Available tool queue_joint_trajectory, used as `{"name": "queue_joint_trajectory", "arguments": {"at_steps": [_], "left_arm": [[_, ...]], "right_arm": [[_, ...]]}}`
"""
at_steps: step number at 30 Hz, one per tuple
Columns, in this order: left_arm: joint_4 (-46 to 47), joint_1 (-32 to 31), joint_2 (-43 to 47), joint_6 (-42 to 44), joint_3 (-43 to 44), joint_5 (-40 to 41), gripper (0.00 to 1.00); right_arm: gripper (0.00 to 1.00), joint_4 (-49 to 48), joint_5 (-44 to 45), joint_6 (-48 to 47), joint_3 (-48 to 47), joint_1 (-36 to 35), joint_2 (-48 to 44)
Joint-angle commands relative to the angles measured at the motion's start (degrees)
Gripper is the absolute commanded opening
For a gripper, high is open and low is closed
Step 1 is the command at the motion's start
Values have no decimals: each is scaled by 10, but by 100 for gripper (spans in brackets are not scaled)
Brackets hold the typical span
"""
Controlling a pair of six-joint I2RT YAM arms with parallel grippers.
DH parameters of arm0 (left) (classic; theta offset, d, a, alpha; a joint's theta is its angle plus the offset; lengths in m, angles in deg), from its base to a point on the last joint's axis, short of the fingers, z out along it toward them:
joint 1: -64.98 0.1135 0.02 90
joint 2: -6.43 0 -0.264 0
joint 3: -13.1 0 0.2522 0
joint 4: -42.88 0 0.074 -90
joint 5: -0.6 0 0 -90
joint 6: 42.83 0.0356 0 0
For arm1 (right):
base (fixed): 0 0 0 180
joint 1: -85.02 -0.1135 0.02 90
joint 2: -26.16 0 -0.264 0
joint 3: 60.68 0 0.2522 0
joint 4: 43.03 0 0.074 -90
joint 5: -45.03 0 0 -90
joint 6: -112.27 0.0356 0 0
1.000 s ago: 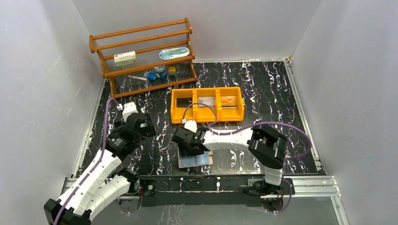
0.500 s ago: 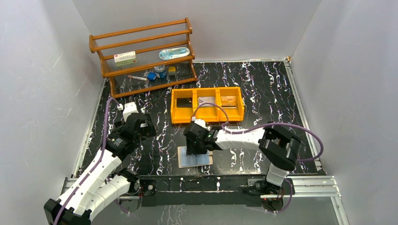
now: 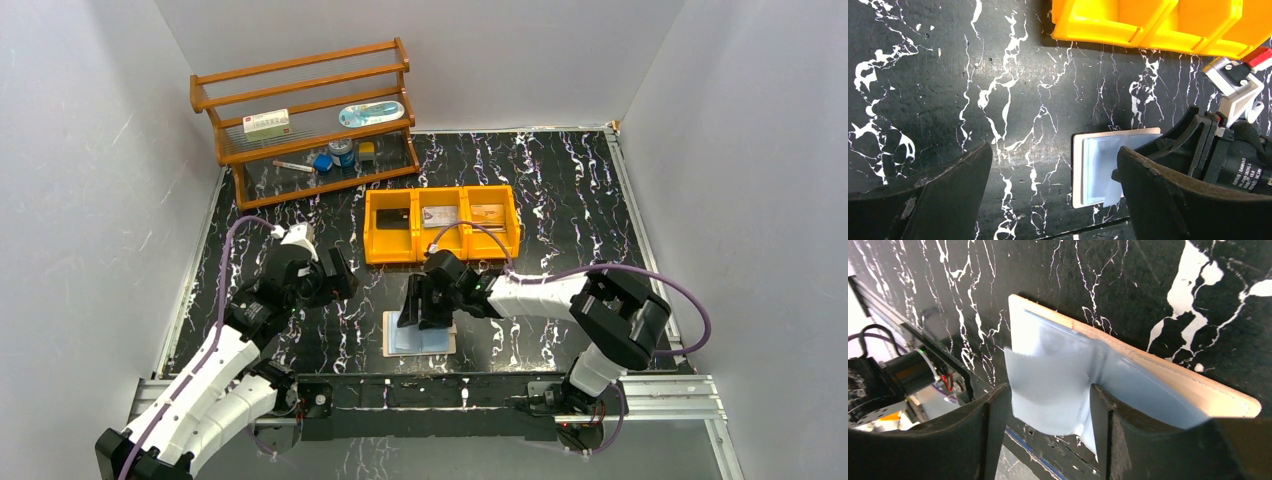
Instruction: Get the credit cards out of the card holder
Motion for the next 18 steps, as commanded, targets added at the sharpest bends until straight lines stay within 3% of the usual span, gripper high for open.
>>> {"name": "queue_joint_trajectory", "arguments": {"at_steps": [1, 8, 14, 18], "left_arm": [[-25, 3, -7, -18, 36, -1, 96], [-77, 4, -11, -30, 38, 202, 98], [-64, 3, -18, -49, 14, 196, 97], [-95, 3, -27, -56, 30, 220, 97]], "right_arm": [[70, 110, 48, -65, -73, -10, -31], [75, 250, 173, -64, -176, -48, -12], [76, 390, 238, 4, -278, -82, 46], [76, 381, 255, 29, -279, -109, 64]]}}
